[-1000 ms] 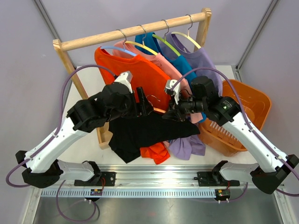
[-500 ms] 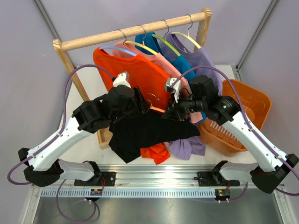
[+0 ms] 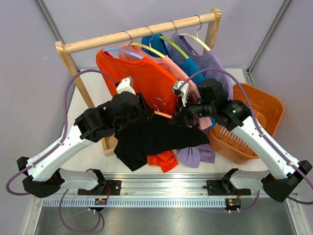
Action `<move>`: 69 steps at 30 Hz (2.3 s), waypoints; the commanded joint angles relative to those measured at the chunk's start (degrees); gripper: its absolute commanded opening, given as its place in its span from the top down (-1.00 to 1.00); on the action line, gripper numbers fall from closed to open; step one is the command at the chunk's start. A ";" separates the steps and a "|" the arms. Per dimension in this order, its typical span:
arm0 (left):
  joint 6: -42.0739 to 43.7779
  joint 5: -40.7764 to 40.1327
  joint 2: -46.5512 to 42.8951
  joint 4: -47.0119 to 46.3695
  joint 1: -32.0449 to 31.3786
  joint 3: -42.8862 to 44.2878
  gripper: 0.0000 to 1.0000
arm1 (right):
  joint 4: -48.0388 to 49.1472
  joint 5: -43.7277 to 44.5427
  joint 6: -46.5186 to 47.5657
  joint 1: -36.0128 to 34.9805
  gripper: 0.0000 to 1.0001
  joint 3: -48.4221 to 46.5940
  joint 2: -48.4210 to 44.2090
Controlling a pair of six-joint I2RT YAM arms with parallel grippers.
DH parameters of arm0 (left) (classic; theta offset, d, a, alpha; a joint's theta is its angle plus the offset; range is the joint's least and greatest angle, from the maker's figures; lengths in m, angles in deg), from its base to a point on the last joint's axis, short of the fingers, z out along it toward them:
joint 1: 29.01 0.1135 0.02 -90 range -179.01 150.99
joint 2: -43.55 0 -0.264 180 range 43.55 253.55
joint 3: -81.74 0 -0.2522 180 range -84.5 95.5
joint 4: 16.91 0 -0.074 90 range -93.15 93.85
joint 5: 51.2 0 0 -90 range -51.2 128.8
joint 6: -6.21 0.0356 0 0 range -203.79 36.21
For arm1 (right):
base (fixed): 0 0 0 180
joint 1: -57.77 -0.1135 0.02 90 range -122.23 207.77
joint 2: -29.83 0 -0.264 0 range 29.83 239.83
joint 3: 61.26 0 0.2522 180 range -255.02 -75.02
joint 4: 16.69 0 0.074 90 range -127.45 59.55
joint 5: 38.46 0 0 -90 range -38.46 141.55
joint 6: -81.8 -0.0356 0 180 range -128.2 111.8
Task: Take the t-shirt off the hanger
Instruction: Remove the tshirt from the hanger
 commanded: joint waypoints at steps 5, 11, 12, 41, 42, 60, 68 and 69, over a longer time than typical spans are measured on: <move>3.24 -1.35 -2.41 -5.43 0.13 -3.32 0.33 | 5.34 -5.68 -1.78 -0.68 1.00 -5.06 -0.85; 5.35 2.43 -2.33 -11.93 0.13 -5.26 0.39 | 5.26 -7.09 -1.78 -0.59 1.00 -5.23 -1.02; 5.61 3.13 -2.33 -12.55 0.13 -5.43 0.42 | 5.26 -7.44 -1.78 -0.68 1.00 -5.15 -1.28; 14.93 25.02 -6.45 -27.15 0.13 -10.88 0.51 | 4.73 -8.49 -0.03 -0.68 1.00 -5.06 -1.90; 15.37 24.85 -7.24 -25.41 0.13 -10.79 0.26 | 4.64 -8.67 0.06 -0.42 1.00 -5.23 -1.90; 35.93 21.86 -20.96 -2.46 0.13 0.45 -0.91 | 2.01 -14.21 2.78 0.55 1.00 -5.58 -2.17; 51.48 27.21 -17.01 -3.50 0.13 -3.59 -0.83 | -6.06 -19.48 14.55 0.73 1.00 -6.20 -1.99; 54.72 28.00 -16.13 -3.94 0.13 -3.76 -0.85 | -7.04 -20.09 17.43 0.64 1.00 -6.37 -1.90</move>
